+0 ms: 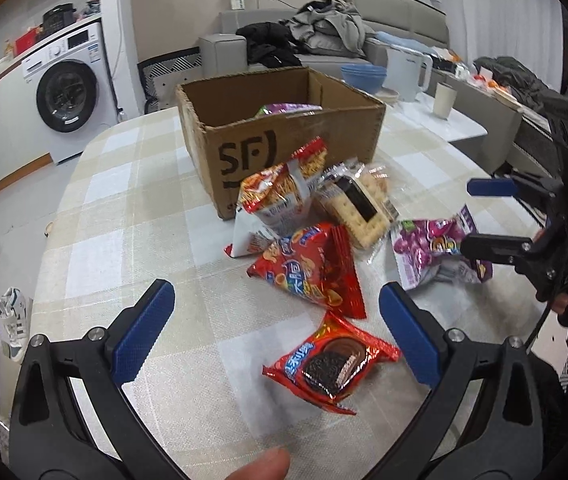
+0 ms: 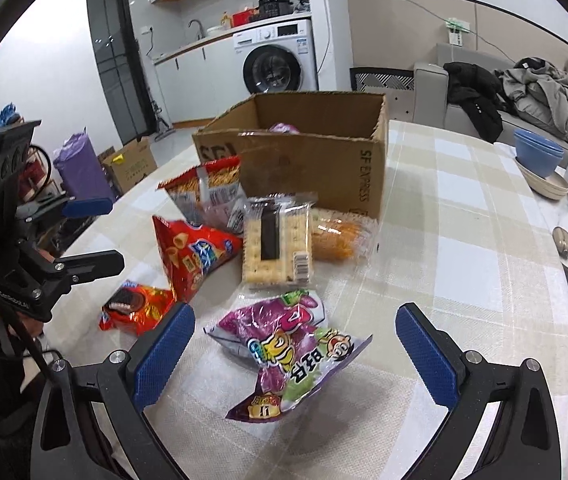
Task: Organize snacks
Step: 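Move both tools back toward the remaining snack pile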
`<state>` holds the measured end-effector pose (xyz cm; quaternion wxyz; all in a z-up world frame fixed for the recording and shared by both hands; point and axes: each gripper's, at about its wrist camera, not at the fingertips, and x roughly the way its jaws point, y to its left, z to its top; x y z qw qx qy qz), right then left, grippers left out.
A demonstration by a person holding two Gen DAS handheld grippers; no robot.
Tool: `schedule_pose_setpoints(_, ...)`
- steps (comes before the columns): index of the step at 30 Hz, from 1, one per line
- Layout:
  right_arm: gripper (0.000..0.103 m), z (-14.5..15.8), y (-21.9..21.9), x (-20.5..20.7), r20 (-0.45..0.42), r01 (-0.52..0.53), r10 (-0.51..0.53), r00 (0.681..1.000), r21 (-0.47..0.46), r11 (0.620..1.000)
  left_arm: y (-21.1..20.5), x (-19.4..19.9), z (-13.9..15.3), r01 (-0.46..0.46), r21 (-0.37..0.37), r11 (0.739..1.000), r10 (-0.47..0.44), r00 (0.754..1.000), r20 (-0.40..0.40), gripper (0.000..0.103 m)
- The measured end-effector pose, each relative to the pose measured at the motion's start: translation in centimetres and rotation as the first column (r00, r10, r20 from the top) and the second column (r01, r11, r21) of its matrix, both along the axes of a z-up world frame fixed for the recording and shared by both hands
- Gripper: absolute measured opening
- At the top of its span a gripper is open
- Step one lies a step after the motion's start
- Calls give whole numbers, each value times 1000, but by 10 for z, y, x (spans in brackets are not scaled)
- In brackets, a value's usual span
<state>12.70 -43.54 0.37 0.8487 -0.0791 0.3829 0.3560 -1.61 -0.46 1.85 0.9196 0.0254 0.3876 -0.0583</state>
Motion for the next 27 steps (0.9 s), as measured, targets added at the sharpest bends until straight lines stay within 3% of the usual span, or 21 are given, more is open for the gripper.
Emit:
schedule_pose_setpoints(12, 102, -12, 6, -2, -18, -39, 38, 999, -63, 997, -1, -1, -17, 94, 10, 996, -93, 993, -73, 102)
schedule_pose_setpoints(18, 102, -23, 9, -1, -48, -56, 52, 998, -82, 995, -8, -2, -24, 162, -2, 987, -161, 981, -112, 102)
schedule_pose_setpoints(27, 102, -37, 11, 4, -86, -59, 51, 995, -87, 994, -22, -6, -39, 227, 36, 973, -220, 963, -153, 102)
